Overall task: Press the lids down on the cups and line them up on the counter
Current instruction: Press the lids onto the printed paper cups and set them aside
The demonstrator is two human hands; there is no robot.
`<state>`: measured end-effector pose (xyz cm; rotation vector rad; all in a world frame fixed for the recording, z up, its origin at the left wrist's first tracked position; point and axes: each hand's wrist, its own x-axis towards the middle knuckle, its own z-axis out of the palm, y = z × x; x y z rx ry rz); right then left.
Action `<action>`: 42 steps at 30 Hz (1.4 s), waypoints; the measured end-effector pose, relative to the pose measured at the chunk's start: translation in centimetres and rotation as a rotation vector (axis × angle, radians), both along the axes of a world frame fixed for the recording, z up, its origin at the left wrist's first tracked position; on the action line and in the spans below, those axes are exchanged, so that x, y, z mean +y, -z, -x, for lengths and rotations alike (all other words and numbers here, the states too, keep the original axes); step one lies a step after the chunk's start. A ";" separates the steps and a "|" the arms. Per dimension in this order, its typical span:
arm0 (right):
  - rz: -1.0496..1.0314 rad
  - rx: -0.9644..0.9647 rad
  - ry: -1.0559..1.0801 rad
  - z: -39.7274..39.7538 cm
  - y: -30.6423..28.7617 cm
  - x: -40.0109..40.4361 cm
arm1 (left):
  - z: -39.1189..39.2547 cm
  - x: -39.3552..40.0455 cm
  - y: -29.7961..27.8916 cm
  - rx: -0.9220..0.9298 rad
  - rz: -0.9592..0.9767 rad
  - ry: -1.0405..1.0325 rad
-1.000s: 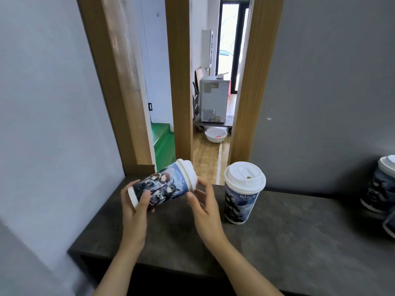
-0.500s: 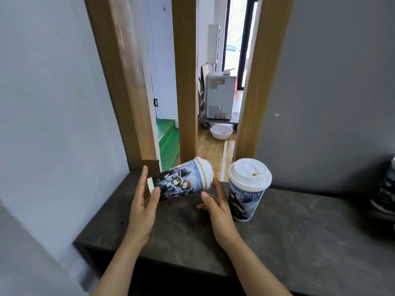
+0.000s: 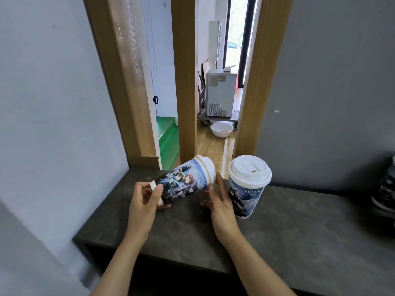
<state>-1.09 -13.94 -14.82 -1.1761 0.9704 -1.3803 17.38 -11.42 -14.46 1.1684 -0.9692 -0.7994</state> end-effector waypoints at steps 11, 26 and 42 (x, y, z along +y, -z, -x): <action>0.112 0.018 -0.071 0.0 -0.4 0.8 | 0.5 0.1 0.0 -0.379 -0.031 0.022; 0.115 0.145 -0.220 -0.3 -0.6 1.1 | 1.0 0.5 -0.3 -0.647 0.047 0.180; 0.166 0.359 -0.112 -0.4 -0.3 1.8 | 1.0 1.2 -0.8 -0.656 0.296 -0.129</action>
